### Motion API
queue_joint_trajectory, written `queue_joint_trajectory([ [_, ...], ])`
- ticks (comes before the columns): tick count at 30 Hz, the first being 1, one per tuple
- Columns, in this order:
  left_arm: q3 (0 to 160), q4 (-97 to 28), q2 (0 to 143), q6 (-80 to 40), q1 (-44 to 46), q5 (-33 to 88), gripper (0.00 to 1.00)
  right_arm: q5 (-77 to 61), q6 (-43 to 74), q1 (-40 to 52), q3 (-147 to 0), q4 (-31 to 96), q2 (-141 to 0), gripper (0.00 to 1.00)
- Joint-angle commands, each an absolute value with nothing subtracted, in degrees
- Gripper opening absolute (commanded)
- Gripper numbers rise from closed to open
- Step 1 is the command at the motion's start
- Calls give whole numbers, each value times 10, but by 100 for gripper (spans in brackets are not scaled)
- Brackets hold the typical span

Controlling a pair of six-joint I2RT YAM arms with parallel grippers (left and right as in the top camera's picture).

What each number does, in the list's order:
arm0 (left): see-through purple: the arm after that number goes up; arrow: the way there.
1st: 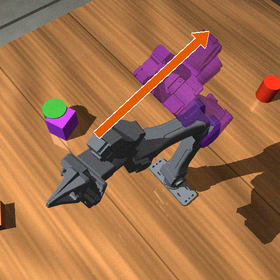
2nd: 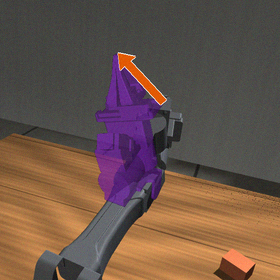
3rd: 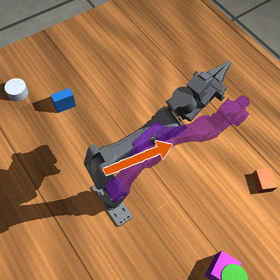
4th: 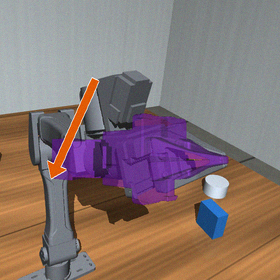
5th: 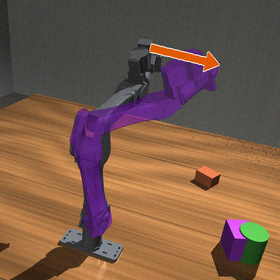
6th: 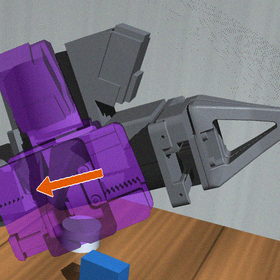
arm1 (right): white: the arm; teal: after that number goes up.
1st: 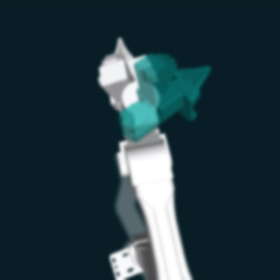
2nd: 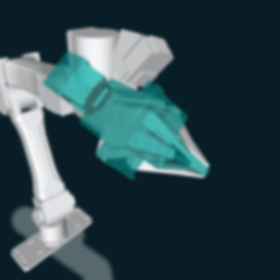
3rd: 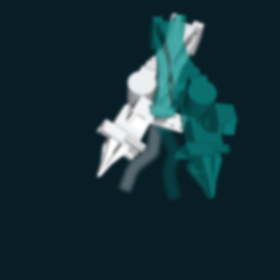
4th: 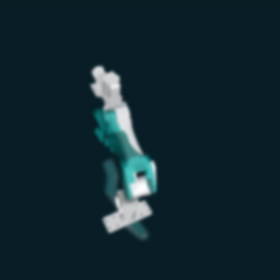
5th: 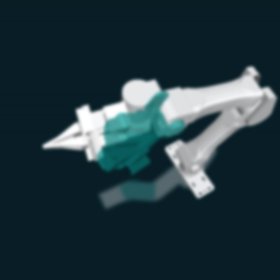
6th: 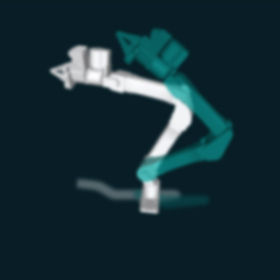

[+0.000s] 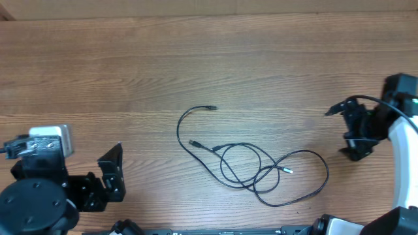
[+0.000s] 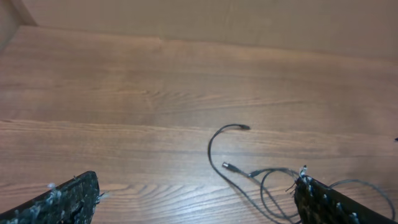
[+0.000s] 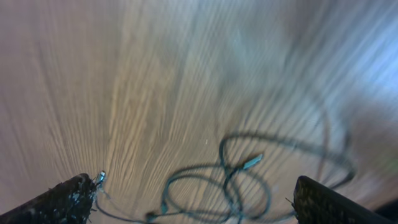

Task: Untangle cables

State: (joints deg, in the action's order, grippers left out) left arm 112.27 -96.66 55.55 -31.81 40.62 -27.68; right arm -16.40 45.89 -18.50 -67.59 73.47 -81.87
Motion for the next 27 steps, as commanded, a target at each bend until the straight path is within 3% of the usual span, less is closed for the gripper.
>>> queue_joint_trajectory([
  [1, 1103, -968, 557, -320, 405, -280, 100, -182, 629, -145, -647, 737, -814, 100],
  [7, 1063, -968, 557, -320, 405, -281, 100, -156, 775, -66, -594, 707, -814, 100],
  [13, 1060, -968, 557, -319, 405, -281, 100, 35, 782, -22, -542, 600, -814, 95],
  [18, 1060, -968, 557, -319, 405, -281, 99, 27, 782, -23, -502, 557, -816, 87],
  [24, 1060, -968, 557, -319, 405, -280, 100, -16, 795, -23, -442, 529, -834, 84],
  [26, 1060, -968, 557, -319, 405, -280, 100, -8, 795, -23, -419, 493, -842, 64],
  [27, 1060, -968, 557, -319, 405, -280, 99, -5, 794, -23, -412, 479, -846, 43],
])
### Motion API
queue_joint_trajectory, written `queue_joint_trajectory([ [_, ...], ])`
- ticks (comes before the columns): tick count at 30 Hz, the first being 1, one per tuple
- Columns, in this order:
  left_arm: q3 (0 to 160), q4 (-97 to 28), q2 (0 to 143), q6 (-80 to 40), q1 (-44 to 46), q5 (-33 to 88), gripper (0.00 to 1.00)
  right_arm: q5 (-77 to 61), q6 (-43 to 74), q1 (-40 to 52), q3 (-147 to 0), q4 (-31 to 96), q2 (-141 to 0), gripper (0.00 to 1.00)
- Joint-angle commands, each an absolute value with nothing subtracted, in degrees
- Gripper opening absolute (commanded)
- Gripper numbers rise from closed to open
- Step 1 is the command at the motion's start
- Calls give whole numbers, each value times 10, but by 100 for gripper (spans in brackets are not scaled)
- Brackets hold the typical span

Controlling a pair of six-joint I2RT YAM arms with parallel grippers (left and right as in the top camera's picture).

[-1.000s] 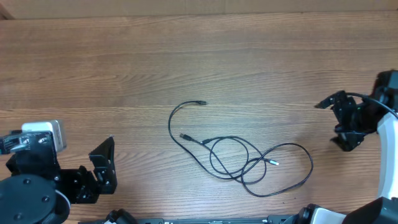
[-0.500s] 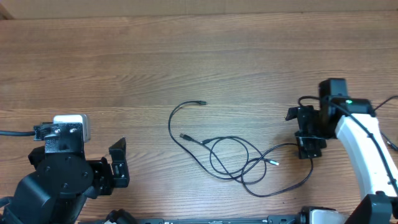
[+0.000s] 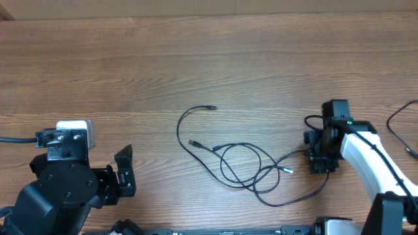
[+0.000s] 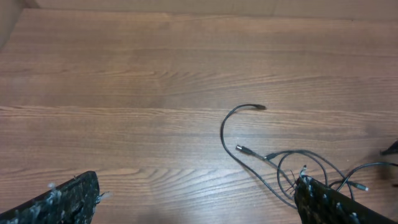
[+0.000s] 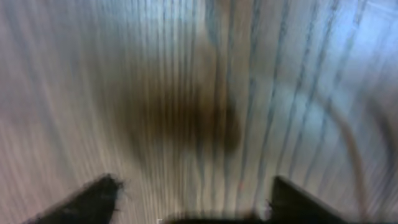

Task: Untangle cables

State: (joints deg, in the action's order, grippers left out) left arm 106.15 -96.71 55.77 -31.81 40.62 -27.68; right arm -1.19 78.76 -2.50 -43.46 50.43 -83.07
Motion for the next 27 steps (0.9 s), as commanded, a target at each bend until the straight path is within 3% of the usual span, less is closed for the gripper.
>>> queue_joint_trajectory([
  [1, 1060, -968, 557, -319, 405, -280, 100, -6, 792, -23, -410, 471, -849, 12],
  [2, 1060, -968, 557, -319, 405, -280, 99, -13, 783, -23, -410, 468, -849, 4],
  [9, 1060, -968, 557, -319, 405, -263, 100, -159, 477, -23, -504, 383, -813, 4],
  [22, 1058, -966, 558, -378, 405, -255, 100, -296, 249, 28, -935, 539, -768, 4],
  [27, 1058, -967, 558, -389, 405, -254, 99, -280, 182, 79, -972, 546, -767, 4],
])
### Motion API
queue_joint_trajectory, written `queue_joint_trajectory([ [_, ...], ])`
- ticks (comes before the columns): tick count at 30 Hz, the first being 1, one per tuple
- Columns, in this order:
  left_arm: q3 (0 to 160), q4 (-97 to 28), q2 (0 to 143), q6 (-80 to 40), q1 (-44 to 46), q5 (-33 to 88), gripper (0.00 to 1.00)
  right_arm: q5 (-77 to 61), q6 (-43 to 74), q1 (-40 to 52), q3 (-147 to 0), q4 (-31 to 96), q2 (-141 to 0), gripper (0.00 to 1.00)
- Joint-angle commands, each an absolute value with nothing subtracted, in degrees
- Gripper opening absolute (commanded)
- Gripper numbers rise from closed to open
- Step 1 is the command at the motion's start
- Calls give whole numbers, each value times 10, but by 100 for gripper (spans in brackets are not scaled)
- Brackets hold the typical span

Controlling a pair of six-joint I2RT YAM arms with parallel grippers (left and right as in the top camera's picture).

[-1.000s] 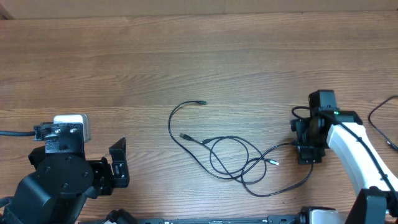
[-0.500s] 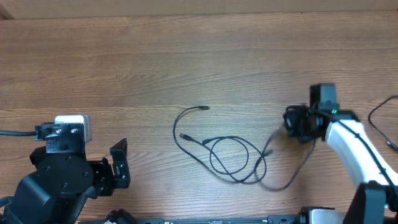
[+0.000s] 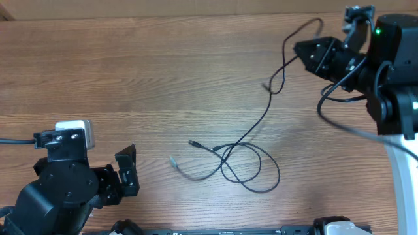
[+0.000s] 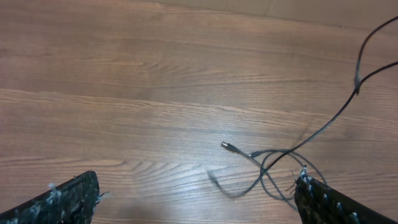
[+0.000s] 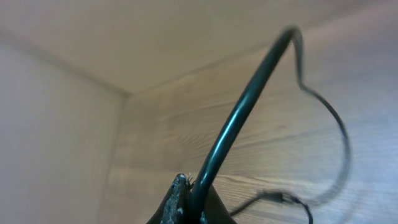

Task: Untangle cables
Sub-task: 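Drag the separated cable with the right gripper to the upper right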

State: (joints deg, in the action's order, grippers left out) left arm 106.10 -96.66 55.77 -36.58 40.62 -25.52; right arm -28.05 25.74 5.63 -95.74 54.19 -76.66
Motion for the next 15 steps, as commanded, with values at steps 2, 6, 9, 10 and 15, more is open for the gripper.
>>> queue_joint_trajectory([
  [2, 1058, -967, 558, -389, 405, -254, 100, -236, 179, 92, -971, 547, -769, 4],
  [6, 1058, -968, 558, -388, 405, -251, 100, -212, 157, 100, -972, 529, -769, 4],
  [9, 1058, -968, 558, -388, 405, -245, 100, -210, 102, 100, -978, 515, -764, 4],
  [10, 1058, -968, 558, -388, 405, -245, 100, -201, 83, 100, -986, 514, -762, 4],
  [15, 1058, -968, 558, -388, 405, -245, 99, -55, 56, 100, -1055, 513, -760, 4],
])
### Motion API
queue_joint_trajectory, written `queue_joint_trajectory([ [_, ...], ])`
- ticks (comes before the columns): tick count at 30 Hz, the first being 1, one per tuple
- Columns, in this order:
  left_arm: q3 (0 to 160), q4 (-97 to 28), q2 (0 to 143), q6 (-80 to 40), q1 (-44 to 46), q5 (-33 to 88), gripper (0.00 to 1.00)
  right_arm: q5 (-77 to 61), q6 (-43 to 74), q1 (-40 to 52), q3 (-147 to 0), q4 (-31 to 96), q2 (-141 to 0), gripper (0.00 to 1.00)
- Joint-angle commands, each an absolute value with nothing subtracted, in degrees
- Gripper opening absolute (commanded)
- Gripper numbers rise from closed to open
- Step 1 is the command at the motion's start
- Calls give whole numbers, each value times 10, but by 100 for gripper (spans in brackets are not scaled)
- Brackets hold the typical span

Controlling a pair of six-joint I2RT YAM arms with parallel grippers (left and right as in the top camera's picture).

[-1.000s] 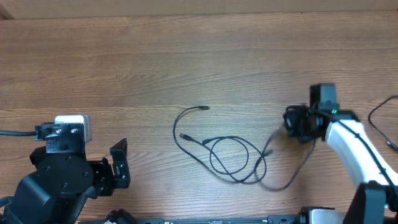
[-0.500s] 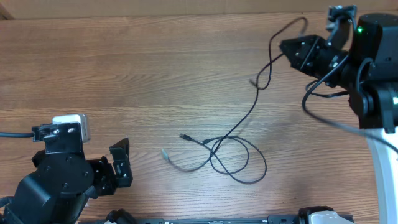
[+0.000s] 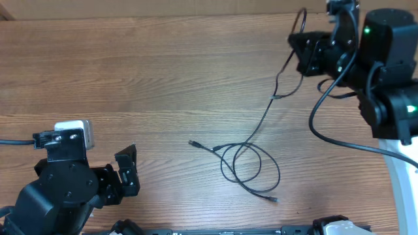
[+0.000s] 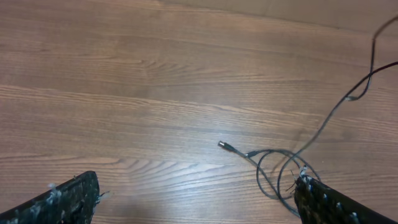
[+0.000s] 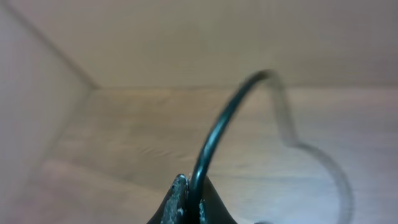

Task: Untangle cables
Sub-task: 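Drag the separated cable with the right gripper to the upper right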

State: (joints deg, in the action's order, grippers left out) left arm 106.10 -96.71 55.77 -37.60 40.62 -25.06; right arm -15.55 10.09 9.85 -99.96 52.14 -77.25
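A thin black cable [image 3: 261, 124] runs from loops [image 3: 250, 166] lying mid-table up to my right gripper [image 3: 302, 40], which is raised at the far right and shut on it. In the right wrist view the cable [image 5: 214, 134] rises from between the pressed fingers [image 5: 180, 199]. One plug end [image 3: 192, 142] lies left of the loops, another end [image 3: 274, 198] below them. My left gripper [image 3: 124, 173] stands open at the near left, well clear of the cable; its fingertips [image 4: 74, 196] frame bare wood, with the loops [image 4: 277, 171] by the right finger.
The robot's own thicker black cable [image 3: 326, 124] hangs along the right arm [image 3: 392, 78]. A wall or board edge [image 3: 163, 16] borders the far side of the wooden table [image 3: 130, 78].
The right gripper, still shut on the cable, shifted slightly. The cable's tail that lay left of the loops is gone from there; an end now lies below the loops.
At first the cable lay tangled mid-table with both grippers open and away from it. Then the right gripper was down at the cable's right loop. Later it was raised at the far right, shut on the cable, the tangle pulled out, and it remains so.
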Motion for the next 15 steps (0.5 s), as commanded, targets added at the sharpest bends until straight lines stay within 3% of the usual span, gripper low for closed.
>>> queue_joint_trajectory([
  [1, 1058, -968, 558, -388, 405, -245, 100, -20, 44, 100, -1072, 510, -760, 4],
  [8, 1058, -968, 558, -388, 405, -245, 100, 178, -36, 92, -1149, 433, -761, 4],
  [15, 1058, -968, 558, -388, 405, -245, 99, 195, -262, 58, -1149, 230, -782, 4],
])
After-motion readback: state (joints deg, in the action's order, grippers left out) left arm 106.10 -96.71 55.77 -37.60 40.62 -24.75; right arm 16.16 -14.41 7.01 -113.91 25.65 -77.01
